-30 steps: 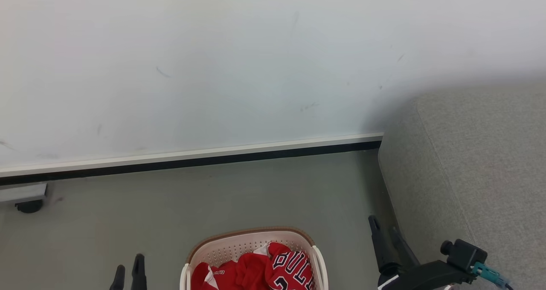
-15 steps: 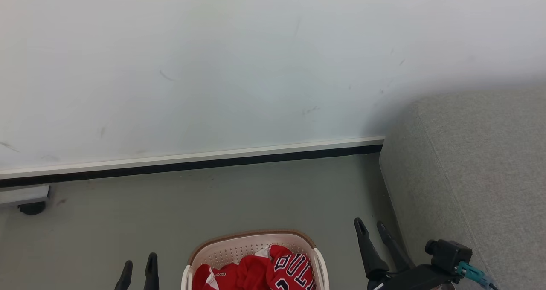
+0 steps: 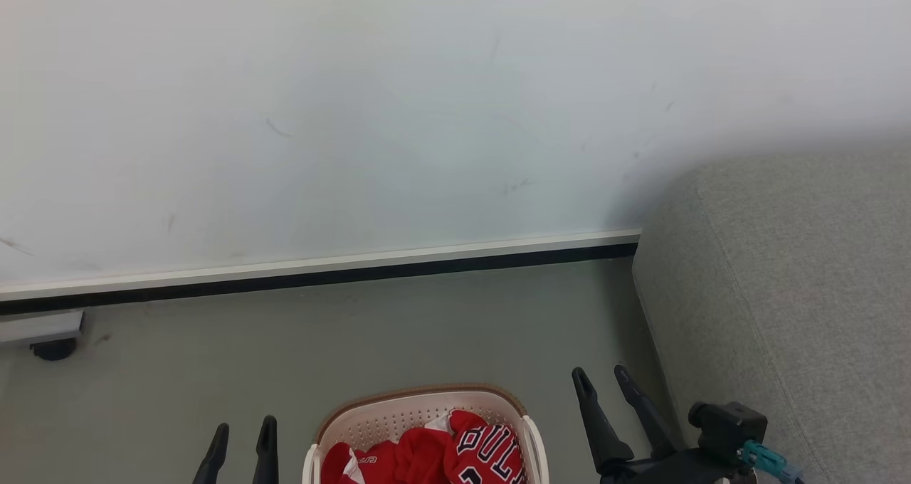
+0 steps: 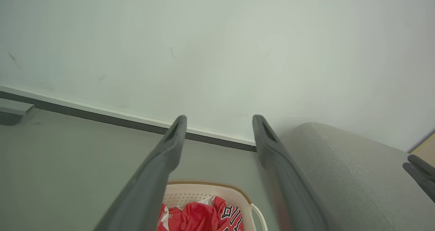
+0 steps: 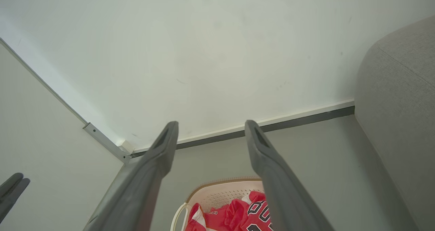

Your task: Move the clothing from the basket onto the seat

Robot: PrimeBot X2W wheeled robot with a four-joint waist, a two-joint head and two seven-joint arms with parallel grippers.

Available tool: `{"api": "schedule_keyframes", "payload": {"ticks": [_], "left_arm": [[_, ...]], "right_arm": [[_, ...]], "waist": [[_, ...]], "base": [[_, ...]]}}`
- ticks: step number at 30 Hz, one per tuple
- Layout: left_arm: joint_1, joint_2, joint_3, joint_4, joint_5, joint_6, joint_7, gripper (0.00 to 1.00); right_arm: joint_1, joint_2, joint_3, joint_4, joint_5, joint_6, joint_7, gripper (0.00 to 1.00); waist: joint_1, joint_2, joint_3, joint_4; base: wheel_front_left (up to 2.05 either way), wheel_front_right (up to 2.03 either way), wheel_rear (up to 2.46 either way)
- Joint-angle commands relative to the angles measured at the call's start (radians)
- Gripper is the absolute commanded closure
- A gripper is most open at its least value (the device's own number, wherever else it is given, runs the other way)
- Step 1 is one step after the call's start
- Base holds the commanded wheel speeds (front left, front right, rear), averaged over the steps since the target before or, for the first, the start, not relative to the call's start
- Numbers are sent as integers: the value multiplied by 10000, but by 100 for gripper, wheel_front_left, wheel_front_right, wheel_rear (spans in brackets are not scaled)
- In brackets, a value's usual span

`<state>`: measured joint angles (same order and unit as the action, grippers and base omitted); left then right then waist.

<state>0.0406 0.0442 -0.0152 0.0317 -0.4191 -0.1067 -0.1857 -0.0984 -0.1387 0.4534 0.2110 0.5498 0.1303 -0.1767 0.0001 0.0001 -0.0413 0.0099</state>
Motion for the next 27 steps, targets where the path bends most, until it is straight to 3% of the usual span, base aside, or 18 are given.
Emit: {"api": "schedule_keyframes", "payload": {"ticks": [1, 27], "left_arm": [[-70, 61, -40, -72, 339, 7, -94, 0], [-228, 80, -260, -93, 2717, 267, -616, 0]], "right_arm": [[-117, -89, 103, -99, -249, 5, -111, 0], [1, -80, 369, -245, -2348, 7, -678, 0]], "waist": [[-1, -1, -8, 0], [-1, -1, -29, 43]], "base": [[0, 0, 0], [0, 0, 0]]}}
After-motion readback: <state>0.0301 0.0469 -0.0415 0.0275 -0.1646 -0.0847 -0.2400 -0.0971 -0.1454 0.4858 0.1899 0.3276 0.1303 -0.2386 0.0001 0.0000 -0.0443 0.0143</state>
